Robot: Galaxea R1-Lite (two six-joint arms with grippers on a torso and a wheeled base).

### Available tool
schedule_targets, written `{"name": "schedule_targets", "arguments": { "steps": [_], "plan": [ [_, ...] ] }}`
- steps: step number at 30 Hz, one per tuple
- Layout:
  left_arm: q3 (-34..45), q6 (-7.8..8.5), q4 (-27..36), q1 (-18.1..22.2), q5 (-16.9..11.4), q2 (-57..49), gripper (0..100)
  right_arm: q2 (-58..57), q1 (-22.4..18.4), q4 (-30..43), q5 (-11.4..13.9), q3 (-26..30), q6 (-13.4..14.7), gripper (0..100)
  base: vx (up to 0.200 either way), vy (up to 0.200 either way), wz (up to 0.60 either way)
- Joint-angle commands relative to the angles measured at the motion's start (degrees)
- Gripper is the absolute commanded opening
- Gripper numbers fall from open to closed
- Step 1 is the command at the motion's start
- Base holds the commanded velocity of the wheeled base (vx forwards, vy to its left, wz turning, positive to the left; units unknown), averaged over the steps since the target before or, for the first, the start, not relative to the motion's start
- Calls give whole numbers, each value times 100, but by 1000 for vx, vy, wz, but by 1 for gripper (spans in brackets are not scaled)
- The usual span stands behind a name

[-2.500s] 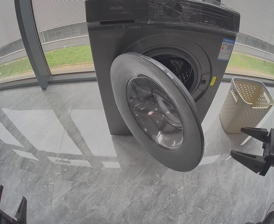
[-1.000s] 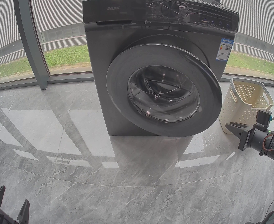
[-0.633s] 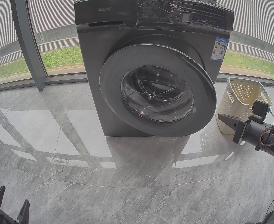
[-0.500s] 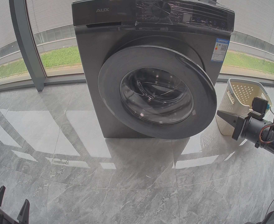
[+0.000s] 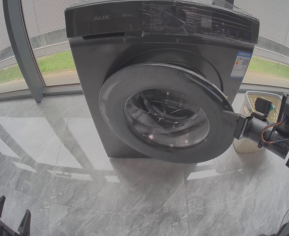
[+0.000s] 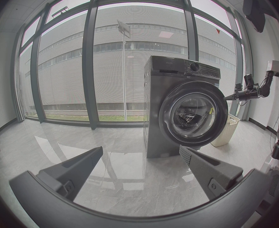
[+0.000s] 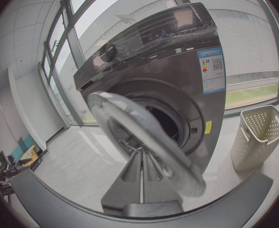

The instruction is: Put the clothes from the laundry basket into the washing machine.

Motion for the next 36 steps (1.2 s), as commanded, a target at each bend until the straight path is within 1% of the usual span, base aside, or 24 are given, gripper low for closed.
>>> {"name": "schedule_targets", "arguments": {
  "steps": [1, 3, 5, 7, 11, 12, 16, 19, 24, 27, 29, 31, 32, 36],
  "plan": [
    [101, 0, -1, -1, -4, -88, 100, 662, -144, -310, -290, -363, -38, 0, 0, 0, 0],
    [101, 0, -1, -1, -4, -88, 100, 767, -215, -433, -449, -521, -47, 0, 0, 0, 0],
    [101, 0, -1, 7, -4, -88, 100, 820, -329, -468, -545, -626, -56, 0, 0, 0, 0],
    [101, 0, -1, -1, -4, -88, 100, 776, -364, -468, -572, -635, -65, 0, 0, -100, 0],
    [101, 0, -1, -1, -4, -88, 100, 424, -267, -389, -572, -354, -109, 0, 0, -200, 0],
    [101, 9, -1, -1, -4, -88, 100, 293, -206, -380, -563, -205, -135, 0, 0, -200, 0],
    [101, 9, -1, -1, -4, -88, 100, 46, 154, -398, -519, 367, -311, 0, 0, 0, 0],
    [101, 9, -1, -1, -4, -88, 100, -24, 304, -450, -501, 622, -337, 0, 0, 0, 0],
    [101, 9, -1, -1, -4, -88, 100, -33, 357, -477, -334, 586, -320, 0, 0, 0, 0],
    [101, 0, -1, -1, -4, -88, 100, -24, 365, -547, -299, 569, -329, 0, 200, 0, 0],
    [101, 0, -1, -1, -4, -88, 100, 11, 401, -837, -282, 569, -320, 0, 200, 0, 0],
    [101, 0, -1, -1, -4, -88, 100, 20, 401, -925, -255, 569, -311, 0, 200, 0, 0],
    [101, 0, -1, -1, -4, -88, 100, 46, 383, -1118, -185, 578, -311, 0, 200, 0, 0],
    [101, 0, -1, -1, -4, -88, 100, 161, 357, -1206, -150, 569, -311, 0, 200, 0, 0]
  ]
}}
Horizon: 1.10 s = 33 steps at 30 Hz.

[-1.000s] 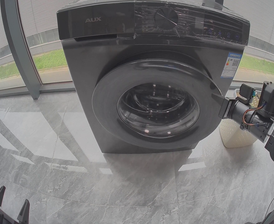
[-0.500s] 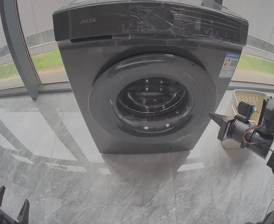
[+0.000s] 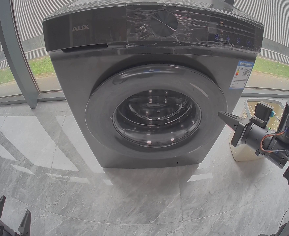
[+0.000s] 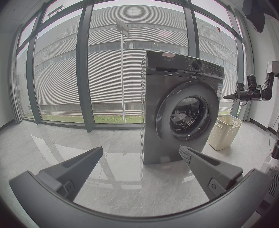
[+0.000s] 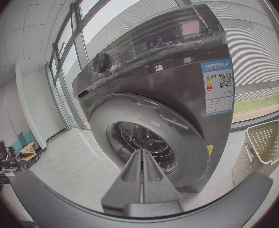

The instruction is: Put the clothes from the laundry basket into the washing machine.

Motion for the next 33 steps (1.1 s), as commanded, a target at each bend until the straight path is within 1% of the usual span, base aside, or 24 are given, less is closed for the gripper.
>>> {"name": "schedule_targets", "arguments": {
  "steps": [1, 3, 5, 8, 12, 13, 14, 16, 24, 26, 29, 31, 33],
  "plan": [
    [101, 0, -2, 1, 0, -93, 100, 106, -9, -35, 14, -13, -10, 0, 200, 0, 0],
    [101, 0, -2, 1, 0, -93, 100, 124, 0, -35, 14, -57, -10, 0, 200, 0, 0],
    [101, 0, -2, 1, 0, -93, 100, 141, 0, -35, 14, -83, -10, 0, 0, 0, 0],
    [101, 0, -2, 1, 0, -93, 100, 326, -18, -88, -12, -312, -10, 0, 0, 0, 0],
    [101, 0, -2, 1, 0, -93, 100, 519, -44, -342, -100, -487, -10, 0, 0, 0, 0],
    [101, 0, -2, 1, 0, -93, 100, 590, -53, -448, -161, -531, -10, 0, 0, 0, 0],
    [101, 0, -2, 1, 0, -93, 100, 590, -53, -448, -161, -531, -10, 0, 0, 0, 0],
    [101, 0, -2, 1, 9, -93, 100, 695, -35, -668, -311, -523, -28, 0, 0, 0, 0],
    [101, 0, -2, 1, 0, -93, 100, 704, 9, -694, -328, -470, -19, 0, 0, 0, 0],
    [101, -9, -2, 1, 0, -93, 100, 686, 26, -685, -328, -426, -19, 0, 0, 0, 0],
    [101, -9, -2, 1, 9, -93, 100, 572, 176, -676, -267, -136, -28, 0, 0, 0, 0],
    [101, -9, -2, 1, 9, -93, 100, 159, 457, -562, -258, 312, -45, 0, 0, 0, 0],
    [101, -9, -2, 1, 9, -93, 100, -87, 615, -527, -240, 629, -45, 0, 0, 0, 0]
  ]
}}
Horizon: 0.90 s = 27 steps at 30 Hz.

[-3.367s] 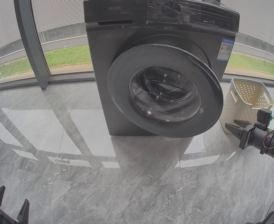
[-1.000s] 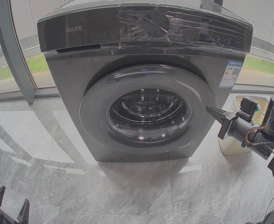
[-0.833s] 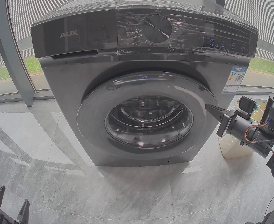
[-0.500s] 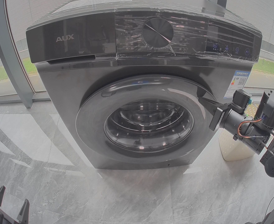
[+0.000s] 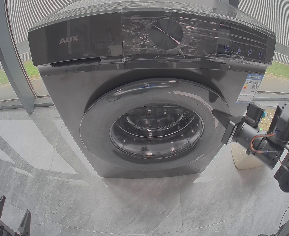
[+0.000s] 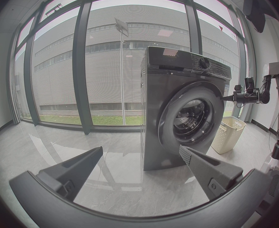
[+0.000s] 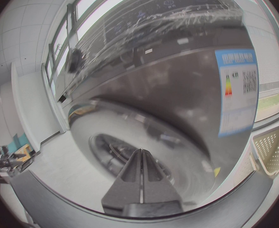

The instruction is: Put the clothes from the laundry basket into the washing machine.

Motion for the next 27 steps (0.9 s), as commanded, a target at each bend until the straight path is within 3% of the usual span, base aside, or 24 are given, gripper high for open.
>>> {"name": "schedule_targets", "arguments": {
  "steps": [1, 4, 5, 13, 18, 19, 22, 23, 27],
  "plan": [
    [101, -4, -1, 1, 3, -93, 100, -891, 549, 198, 142, 1057, -25, 0, 0, 0, 0],
    [101, -4, -1, 1, 3, -93, 100, -1401, 496, 207, 283, 1690, -271, 0, 0, 0, 0],
    [101, 5, -1, 1, 3, -93, 100, -1542, 478, 207, 327, 1857, -350, 100, 0, 0, 0],
    [101, -4, -1, 1, 3, -93, 100, -2456, 443, 224, 388, 2551, -394, 100, 0, 0, 0],
    [101, -13, -1, 1, 3, -93, 100, -2869, 153, 268, 379, 2885, -412, 100, 0, 0, 0],
    [101, -13, -1, 1, 3, -93, 100, -3378, -243, 479, 371, 2929, -491, 100, 0, 0, 0],
    [101, -13, -1, 1, 3, -93, 100, -3967, -638, 875, 371, 2929, -614, 100, 0, 0, 0],
    [101, -13, -1, 1, 3, -93, 100, -4706, -1007, 1437, 388, 2929, -772, 100, 0, 0, 0],
    [101, -13, -1, 1, 3, -93, 100, -6622, -1482, 3133, 503, 2929, -921, 100, 0, 0, 0]
  ]
}}
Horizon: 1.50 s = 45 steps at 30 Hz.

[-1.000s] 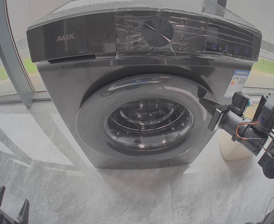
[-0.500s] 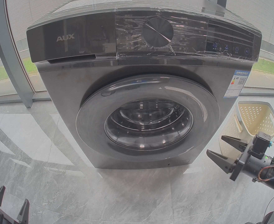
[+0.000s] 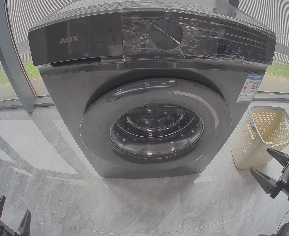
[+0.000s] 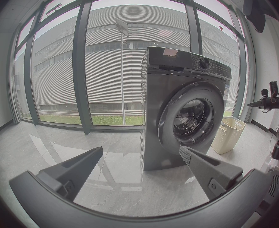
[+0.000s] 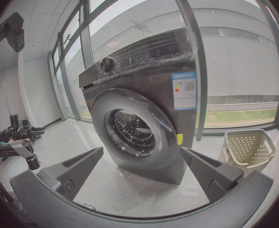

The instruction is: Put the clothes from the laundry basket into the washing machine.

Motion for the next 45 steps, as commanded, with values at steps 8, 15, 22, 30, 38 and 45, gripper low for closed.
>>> {"name": "schedule_targets", "arguments": {
  "steps": [8, 15, 22, 30, 38, 45],
  "plan": [
    [101, 5, -1, 1, 1, -93, 100, -5228, -1515, 4342, 134, -321, -262, 100, 0, 0, 0],
    [101, 5, -1, 1, 1, -93, 100, -5263, -1550, 4000, -341, 57, -156, 100, 0, 0, 0],
    [101, -4, -1, 1, 1, -93, 100, -5254, -1753, 3956, -745, 110, -156, 100, 0, 0, 0],
    [101, -31, -1, 1, 1, -93, 100, -5799, -2473, 5379, -235, 110, -174, 100, 0, 0, 0],
    [101, -31, -1, 1, 10, -93, 100, -5781, -2456, 5564, -464, 110, -192, 100, 0, 0, 0],
    [101, -31, -1, 1, 1, -93, 100, -5773, -2473, 5564, -376, 110, -218, 100, 0, 0, 0]
  ]
}}
